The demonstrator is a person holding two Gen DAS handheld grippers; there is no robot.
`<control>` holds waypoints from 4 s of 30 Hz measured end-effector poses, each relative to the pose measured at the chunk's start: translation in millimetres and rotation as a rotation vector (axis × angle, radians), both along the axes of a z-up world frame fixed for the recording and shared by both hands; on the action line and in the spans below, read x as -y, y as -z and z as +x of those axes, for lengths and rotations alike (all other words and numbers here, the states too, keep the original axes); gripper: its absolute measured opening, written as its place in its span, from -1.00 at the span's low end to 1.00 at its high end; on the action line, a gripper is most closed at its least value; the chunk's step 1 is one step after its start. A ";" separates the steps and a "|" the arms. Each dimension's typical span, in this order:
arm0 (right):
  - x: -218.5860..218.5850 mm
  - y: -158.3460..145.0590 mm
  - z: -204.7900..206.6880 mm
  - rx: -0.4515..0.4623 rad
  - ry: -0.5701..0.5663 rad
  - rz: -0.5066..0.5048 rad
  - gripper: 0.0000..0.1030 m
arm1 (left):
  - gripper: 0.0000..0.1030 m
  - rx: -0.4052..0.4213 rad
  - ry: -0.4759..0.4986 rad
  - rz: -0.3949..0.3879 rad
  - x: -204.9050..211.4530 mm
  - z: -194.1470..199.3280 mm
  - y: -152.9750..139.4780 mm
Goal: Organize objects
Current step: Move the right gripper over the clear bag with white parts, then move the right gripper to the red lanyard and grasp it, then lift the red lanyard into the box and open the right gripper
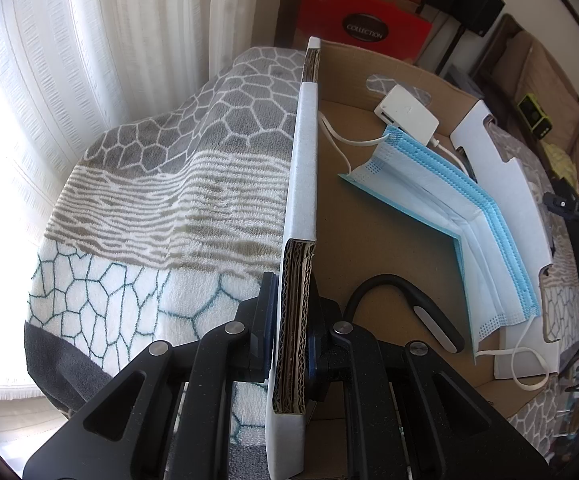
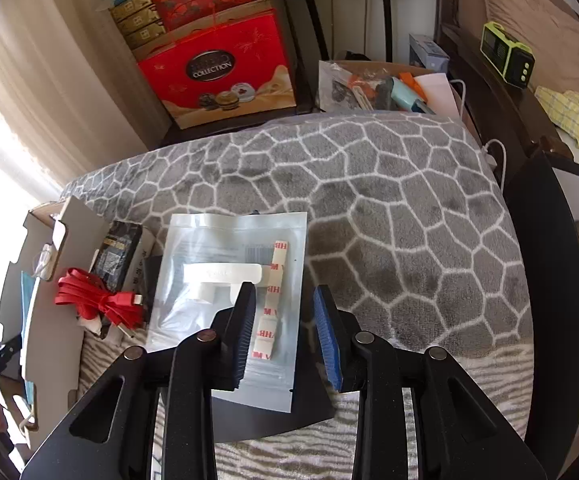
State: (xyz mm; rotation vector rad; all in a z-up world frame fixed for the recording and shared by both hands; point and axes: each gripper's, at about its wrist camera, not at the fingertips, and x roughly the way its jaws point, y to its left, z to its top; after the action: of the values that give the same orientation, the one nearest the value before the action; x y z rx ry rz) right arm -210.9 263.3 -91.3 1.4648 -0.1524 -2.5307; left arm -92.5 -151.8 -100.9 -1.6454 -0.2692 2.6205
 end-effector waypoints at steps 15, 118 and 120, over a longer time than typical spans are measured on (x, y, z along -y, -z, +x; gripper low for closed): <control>40.5 -34.0 18.8 -0.061 -0.127 -0.066 -0.74 | -0.79 -0.001 0.000 0.001 0.6 -0.1 0.1; 229.0 -49.6 13.4 -0.182 -0.443 0.059 -0.27 | -0.78 -0.008 -0.007 0.039 -13.4 -10.6 4.9; 220.9 -55.6 15.2 -0.189 -0.435 0.054 -0.26 | -0.78 -0.008 -0.008 0.039 -14.8 -12.5 5.6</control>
State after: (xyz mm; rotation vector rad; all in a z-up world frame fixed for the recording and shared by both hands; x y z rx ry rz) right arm -195.8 42.5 -35.7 1.1177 0.2414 -2.3054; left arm -105.0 -137.0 -106.5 -1.6250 -0.3247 2.6097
